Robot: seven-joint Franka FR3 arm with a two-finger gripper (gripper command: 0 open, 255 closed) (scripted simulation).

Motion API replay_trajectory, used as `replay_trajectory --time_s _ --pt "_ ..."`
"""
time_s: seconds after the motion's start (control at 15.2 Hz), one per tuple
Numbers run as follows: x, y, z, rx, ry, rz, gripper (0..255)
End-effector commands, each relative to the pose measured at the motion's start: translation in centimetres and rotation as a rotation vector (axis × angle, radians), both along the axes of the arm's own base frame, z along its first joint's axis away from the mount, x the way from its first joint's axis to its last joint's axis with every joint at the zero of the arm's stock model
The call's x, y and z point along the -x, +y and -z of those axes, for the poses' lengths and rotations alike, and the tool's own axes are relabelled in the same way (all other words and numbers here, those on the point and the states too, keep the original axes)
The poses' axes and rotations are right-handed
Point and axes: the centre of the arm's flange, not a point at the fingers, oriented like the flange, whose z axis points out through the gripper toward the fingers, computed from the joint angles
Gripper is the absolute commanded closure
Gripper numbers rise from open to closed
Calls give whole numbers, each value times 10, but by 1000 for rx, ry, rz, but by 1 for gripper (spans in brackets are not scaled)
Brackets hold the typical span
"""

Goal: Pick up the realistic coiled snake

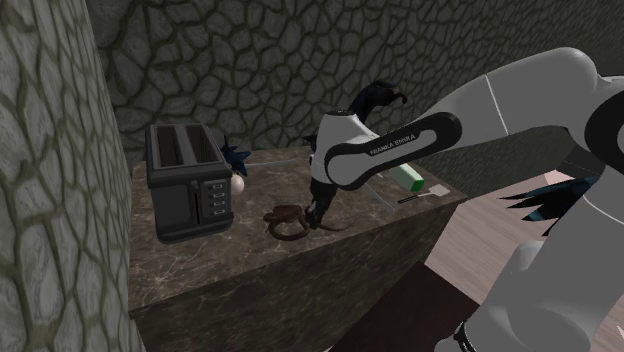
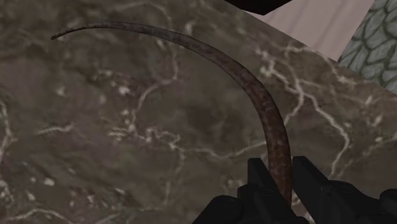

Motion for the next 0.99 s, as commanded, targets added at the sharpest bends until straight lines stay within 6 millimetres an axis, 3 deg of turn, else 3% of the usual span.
replay_trajectory --time_s 0.0,0.92 --pt "2 1 1 1 4 -1 255" --pt "2 1 -73 1 4 -1 255"
